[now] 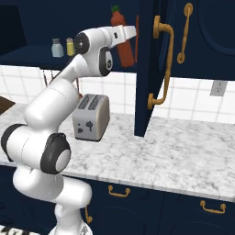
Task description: Put the shaker and condiment bottle from the counter next to their counterparts in the cabinet.
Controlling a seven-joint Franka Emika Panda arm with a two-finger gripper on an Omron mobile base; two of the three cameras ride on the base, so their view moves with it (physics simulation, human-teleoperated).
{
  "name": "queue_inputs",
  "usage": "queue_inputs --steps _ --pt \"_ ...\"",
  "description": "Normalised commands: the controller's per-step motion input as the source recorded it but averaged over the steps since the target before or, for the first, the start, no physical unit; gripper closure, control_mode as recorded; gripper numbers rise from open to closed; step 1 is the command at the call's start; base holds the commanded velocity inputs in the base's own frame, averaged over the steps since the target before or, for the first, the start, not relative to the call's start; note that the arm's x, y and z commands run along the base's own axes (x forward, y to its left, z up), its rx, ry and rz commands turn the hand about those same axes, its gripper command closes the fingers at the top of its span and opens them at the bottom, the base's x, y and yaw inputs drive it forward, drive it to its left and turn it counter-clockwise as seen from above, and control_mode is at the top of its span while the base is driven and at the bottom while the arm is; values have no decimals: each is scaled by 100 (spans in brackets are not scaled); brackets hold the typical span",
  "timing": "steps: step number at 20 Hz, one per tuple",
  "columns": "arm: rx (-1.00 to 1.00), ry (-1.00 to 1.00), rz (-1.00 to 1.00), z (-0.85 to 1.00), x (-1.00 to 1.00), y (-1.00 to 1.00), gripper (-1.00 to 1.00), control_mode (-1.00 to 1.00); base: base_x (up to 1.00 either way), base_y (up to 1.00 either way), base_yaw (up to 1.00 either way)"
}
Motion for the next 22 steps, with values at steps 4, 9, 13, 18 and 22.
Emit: queue_inputs --steps 4,9,13,18,22 --pt "0 -7 1 -11 20 0 100 -100 0 0 0" --pt "0 -4 0 -1 2 3 100 -100 0 0 0" --pt "4 0 0 0 0 14 100 -100 0 0 0" --pt "3 0 0 0 10 5 100 -100 0 0 0" --pt "10 0 0 0 36 0 100 -100 0 0 0"
